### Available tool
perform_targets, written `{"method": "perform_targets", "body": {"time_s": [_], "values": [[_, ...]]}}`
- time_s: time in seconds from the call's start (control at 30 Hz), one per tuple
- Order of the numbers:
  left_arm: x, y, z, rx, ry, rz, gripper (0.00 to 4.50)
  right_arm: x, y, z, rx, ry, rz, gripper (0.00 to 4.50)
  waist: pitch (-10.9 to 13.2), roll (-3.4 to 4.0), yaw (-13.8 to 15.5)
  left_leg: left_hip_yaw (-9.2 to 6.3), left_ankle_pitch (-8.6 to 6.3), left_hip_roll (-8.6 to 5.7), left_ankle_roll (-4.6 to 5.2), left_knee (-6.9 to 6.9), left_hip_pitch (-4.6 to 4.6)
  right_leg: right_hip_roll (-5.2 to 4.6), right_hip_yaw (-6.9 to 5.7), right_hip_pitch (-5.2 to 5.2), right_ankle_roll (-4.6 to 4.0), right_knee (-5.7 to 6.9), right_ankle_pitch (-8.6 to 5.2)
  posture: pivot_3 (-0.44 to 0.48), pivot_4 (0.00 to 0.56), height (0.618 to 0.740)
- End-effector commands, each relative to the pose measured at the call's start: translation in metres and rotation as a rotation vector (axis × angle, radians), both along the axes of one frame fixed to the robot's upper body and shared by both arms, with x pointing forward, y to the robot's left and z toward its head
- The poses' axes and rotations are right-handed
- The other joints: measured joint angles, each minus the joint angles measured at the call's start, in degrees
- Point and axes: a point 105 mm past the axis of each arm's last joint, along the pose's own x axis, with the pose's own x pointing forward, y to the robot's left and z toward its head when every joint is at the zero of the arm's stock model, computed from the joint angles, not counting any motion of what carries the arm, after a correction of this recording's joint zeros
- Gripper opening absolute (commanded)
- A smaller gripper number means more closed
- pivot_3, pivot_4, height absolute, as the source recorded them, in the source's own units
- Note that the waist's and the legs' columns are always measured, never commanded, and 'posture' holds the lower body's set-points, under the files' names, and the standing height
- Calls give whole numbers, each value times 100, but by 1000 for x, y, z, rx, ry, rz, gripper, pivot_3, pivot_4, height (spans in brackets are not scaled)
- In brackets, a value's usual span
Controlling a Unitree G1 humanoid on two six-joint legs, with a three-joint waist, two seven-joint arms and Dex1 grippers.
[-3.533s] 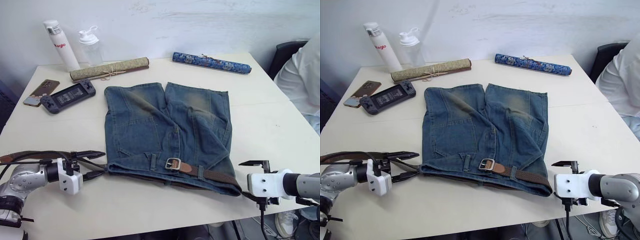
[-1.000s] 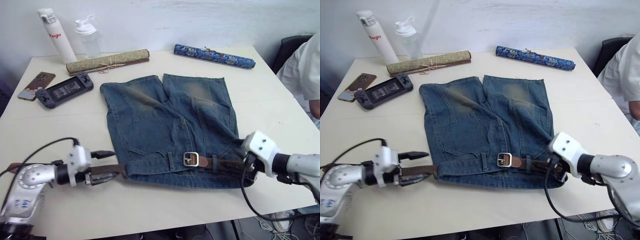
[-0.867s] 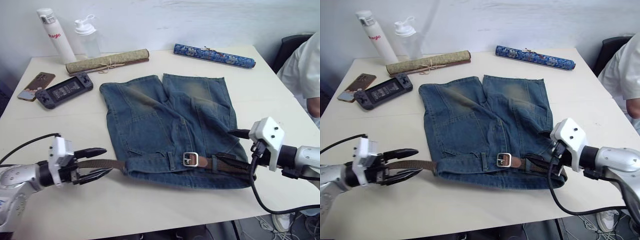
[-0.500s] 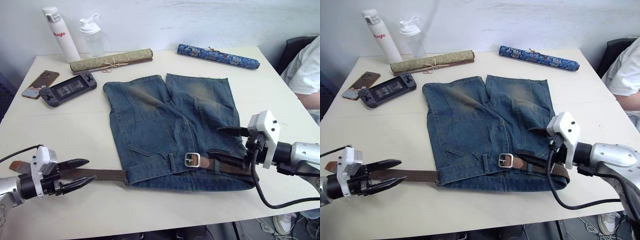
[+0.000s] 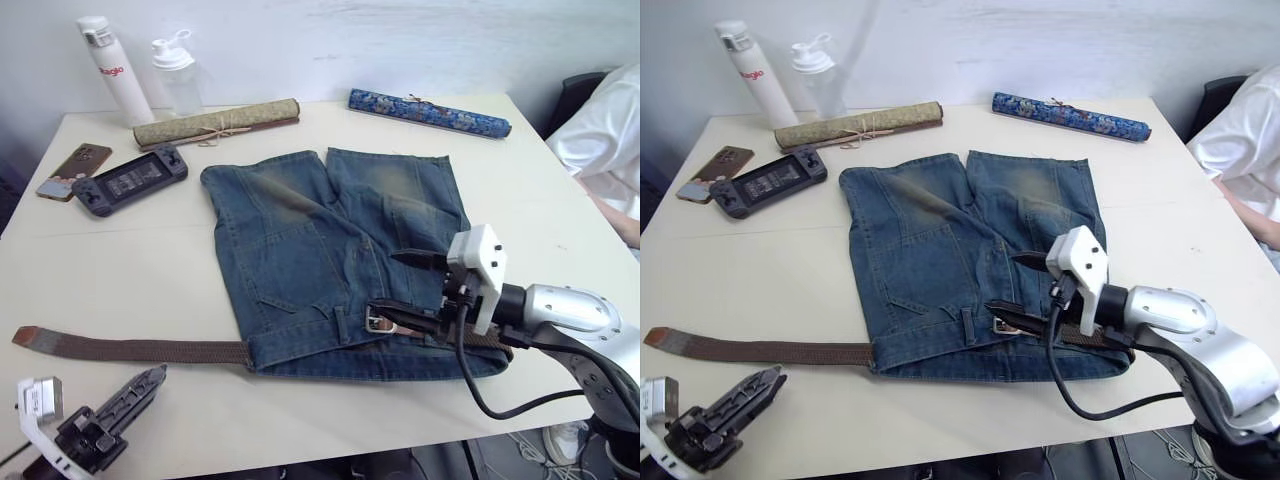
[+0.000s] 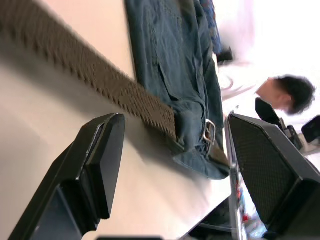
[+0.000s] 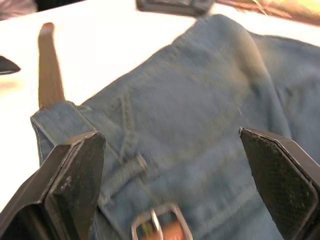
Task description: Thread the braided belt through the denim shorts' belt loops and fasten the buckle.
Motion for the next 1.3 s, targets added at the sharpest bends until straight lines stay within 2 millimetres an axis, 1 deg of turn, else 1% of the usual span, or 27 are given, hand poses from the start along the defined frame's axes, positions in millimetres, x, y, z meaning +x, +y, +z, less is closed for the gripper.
{"method": "perform_targets", "body": {"time_s": [0.03, 0.17, 0.2, 0.23, 0.3, 0.37, 0.4, 0.47, 0.5, 0.53, 0.57, 0.6, 0.67, 0.7, 0.73, 0.87, 1.03, 1.07, 1.13, 1.23, 1.3], "values": [[7, -13, -9, -18, 78, 48, 3643, 2, 8, 6, 1, -51, 38, 4500, 1, 2, 42, -1, -3, -2, 7, 1, 0, 0, 0, 0, -2, 0, -1, 0, 150, 737], [23, -11, -22, -40, 173, 156, 3643, 1, 15, 7, -10, -65, 73, 4500, 1, 2, 31, -9, 5, -1, -7, 0, -3, 2, -10, 2, -13, 1, -7, 0, 150, 737], [29, -11, -26, -20, 196, 175, 3643, 1, 15, 7, -12, -67, 77, 4500, 0, 2, 29, -10, 5, 1, -7, 0, -3, 4, -12, 3, -14, 1, -7, 0, 150, 737], [36, -8, -27, -40, 204, 219, 3643, 2, 15, 7, -14, -70, 79, 4500, -1, 6, 29, -11, 6, 1, -8, 0, -3, 5, -13, 4, -14, 0, -7, 0, 150, 737], [49, 5, -24, -83, 202, 332, 3643, 3, 15, 6, -22, -72, 79, 4500, -6, 17, 35, -11, 7, 0, -7, 1, -1, 4, -14, 7, -13, 1, -7, 0, 150, 737], [58, 20, -22, -120, 201, 429, 3643, 4, 15, 3, -33, -74, 76, 4500, -7, 16, 36, -20, 9, 1, -7, 7, 0, 6, -22, 14, -12, 3, -6, 0, 150, 737], [60, 29, -25, -112, 216, 470, 3643, 5, 15, 3, -35, -75, 75, 4500, -7, 16, 34, -24, 9, 1, -7, 7, 0, 7, -26, 18, -12, 3, -7, 0, 150, 737], [61, 49, -29, -80, 221, 562, 3643, 5, 15, 3, -33, -78, 74, 4500, -7, 16, 33, -27, 11, 1, -10, 7, 2, 9, -30, 22, -13, 2, -7, 0, 150, 737], [61, 55, -29, -74, 217, 588, 3643, 6, 15, 3, -33, -79, 73, 4500, -8, 18, 23, -26, 12, 1, -10, 7, 3, 9, -31, 22, -13, 2, -7, 0, 150, 737], [59, 68, -34, -75, 235, 637, 3643, 7, 15, 3, -34, -83, 69, 4500, -8, 19, 14, -25, 13, 1, -11, 6, 4, 12, -31, 22, -13, 2, -7, 0, 150, 737], [58, 77, -38, -78, 249, 668, 3643, 7, 15, 3, -34, -85, 67, 4500, -9, 21, 11, -23, 15, 3, -13, 6, 5, 16, -31, 22, -15, 2, -8, 0, 150, 737], [56, 91, -45, -77, 270, 726, 3643, 8, 15, 3, -35, -89, 63, 4500, -13, 27, 13, -23, 17, 4, -15, 3, 9, 18, -30, 22, -17, 2, -9, 0, 150, 737], [54, 111, -53, -75, 286, 805, 3643, 9, 15, 3, -37, -96, 59, 4500, -27, 51, 11, -23, 24, 6, -18, -4, 16, 21, -31, 23, -22, 4, -12, 0, 150, 737], [53, 118, -55, -73, 287, 831, 3643, 9, 15, 2, -39, -98, 58, 4500, -34, 63, 9, -23, 27, 7, -21, -10, 22, 23, -30, 25, -23, 4, -13, 0, 150, 737], [53, 123, -56, -67, 291, 840, 3643, 9, 15, 2, -40, -100, 56, 4500, -42, 78, 5, -23, 28, 7, -22, -12, 30, 25, -30, 28, -26, 6, -15, 0, 150, 737], [51, 141, -65, -46, 304, 878, 3643, 11, 13, 2, -49, -107, 40, 4500, -62, 115, -33, -34, 7, 9, -19, -41, 107, 37, -19, 85, -45, 2, -28, 0, 150, 737], [53, 151, -71, -50, 304, 886, 3643, 13, 10, 3, -48, -109, 20, 4500, -91, 164, -81, -64, 1, 21, -38, -46, 109, 67, -10, 81, -57, 3, -35, 0, 150, 737], [53, 152, -71, -55, 303, 892, 3401, 13, 9, 3, -50, -108, 18, 4500, -93, 168, -96, -79, -3, 21, -44, -46, 109, 75, -6, 81, -59, 4, -36, 0, 150, 737], [52, 154, -72, -65, 303, 907, 2765, 13, 9, 3, -53, -107, 17, 4500, -94, 170, -121, -100, -6, 23, -50, -48, 111, 90, 4, 80, -62, 4, -37, 0, 150, 737], [49, 156, -74, -72, 308, 925, 1355, 14, 8, 2, -55, -106, 14, 4500, -92, 166, -129, -115, -8, 26, -57, -52, 113, 100, 9, 77, -65, 4, -39, 0, 150, 737], [49, 156, -75, -67, 308, 924, 296, 14, 8, 2, -53, -105, 13, 4500, -89, 160, -127, -116, -10, 26, -60, -52, 110, 100, 10, 75, -66, 4, -39, 0, 150, 737]]}}
